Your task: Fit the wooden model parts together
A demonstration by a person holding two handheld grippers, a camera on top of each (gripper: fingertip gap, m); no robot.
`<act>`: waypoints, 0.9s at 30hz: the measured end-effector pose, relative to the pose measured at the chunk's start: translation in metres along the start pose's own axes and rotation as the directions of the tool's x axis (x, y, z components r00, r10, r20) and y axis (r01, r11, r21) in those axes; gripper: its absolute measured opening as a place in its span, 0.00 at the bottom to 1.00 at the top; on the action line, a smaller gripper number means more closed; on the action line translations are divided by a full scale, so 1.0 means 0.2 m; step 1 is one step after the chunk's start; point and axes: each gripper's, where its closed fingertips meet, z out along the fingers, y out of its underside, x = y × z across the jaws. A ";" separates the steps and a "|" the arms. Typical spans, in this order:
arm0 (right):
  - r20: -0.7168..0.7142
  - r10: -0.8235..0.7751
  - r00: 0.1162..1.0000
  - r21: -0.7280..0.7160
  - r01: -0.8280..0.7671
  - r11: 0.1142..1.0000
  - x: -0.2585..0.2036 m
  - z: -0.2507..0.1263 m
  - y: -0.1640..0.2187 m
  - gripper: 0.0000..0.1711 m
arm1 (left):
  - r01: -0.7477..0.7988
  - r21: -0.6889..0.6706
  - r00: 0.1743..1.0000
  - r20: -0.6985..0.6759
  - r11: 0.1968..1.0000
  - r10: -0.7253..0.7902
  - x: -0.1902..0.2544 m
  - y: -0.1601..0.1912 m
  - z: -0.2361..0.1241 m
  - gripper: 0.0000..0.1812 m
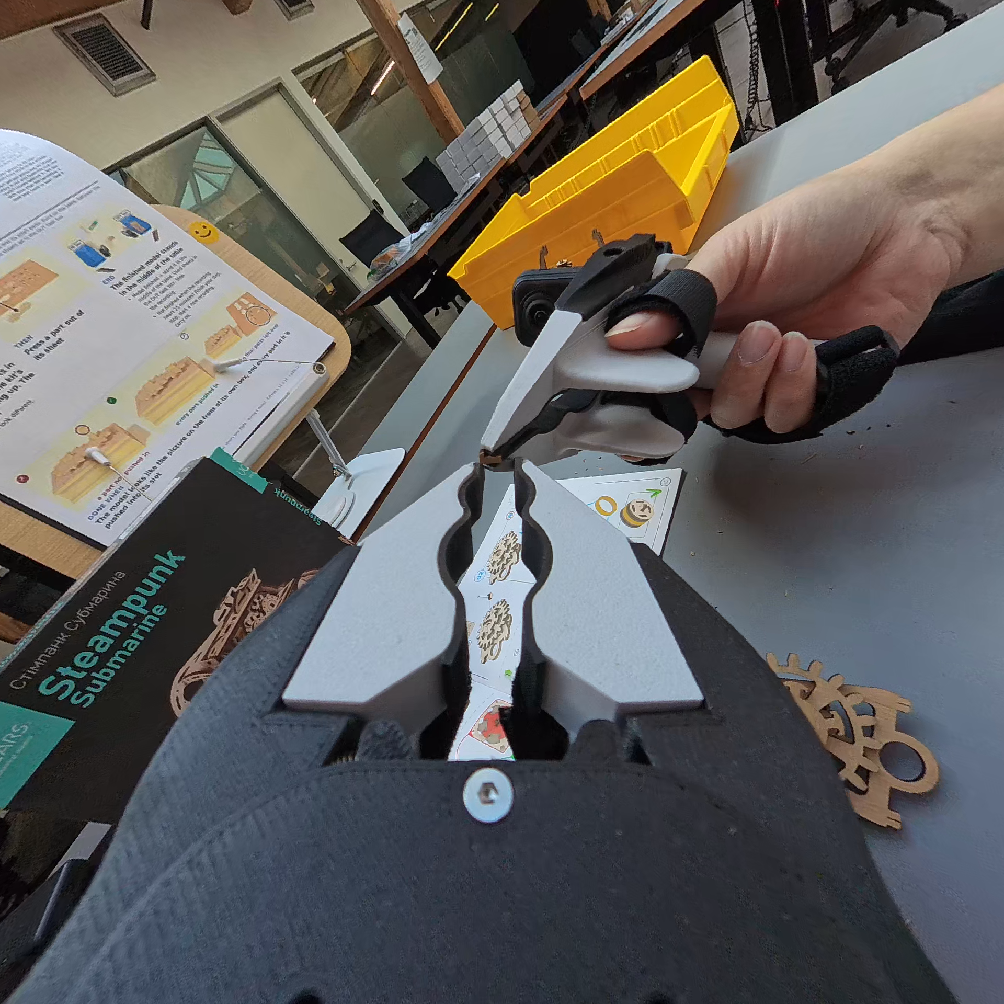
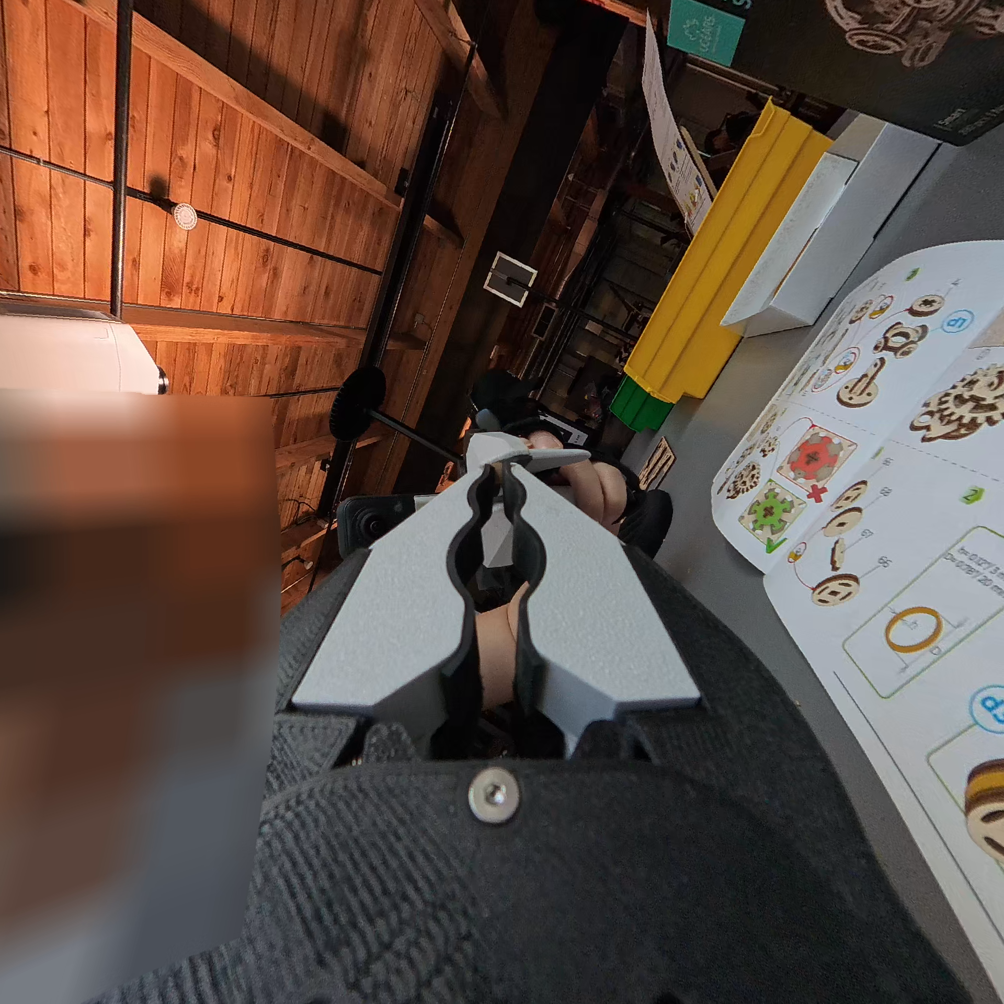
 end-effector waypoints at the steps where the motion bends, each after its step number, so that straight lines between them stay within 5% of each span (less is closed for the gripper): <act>1: -0.001 -0.001 1.000 -0.001 0.001 1.000 0.00 0.00 0.00 0.01 | 0.000 0.001 1.000 -0.003 1.000 0.000 0.00 0.00 0.00 0.05; 8: 0.007 0.003 1.000 0.066 -0.003 0.998 0.00 -0.03 -0.05 0.01 | 0.001 0.037 0.999 -0.039 0.999 0.001 -0.02 -0.02 -0.04 0.08; 17: -0.057 -0.143 0.988 0.284 0.153 0.947 -0.06 -0.18 -0.29 0.01 | 0.078 0.073 0.993 0.087 0.994 -0.085 -0.27 0.03 -0.15 0.10; 27: -0.034 -0.079 0.996 0.305 0.086 0.948 -0.03 -0.19 -0.28 0.01 | 0.065 -0.003 0.998 0.013 0.998 -0.065 -0.20 0.09 -0.11 0.05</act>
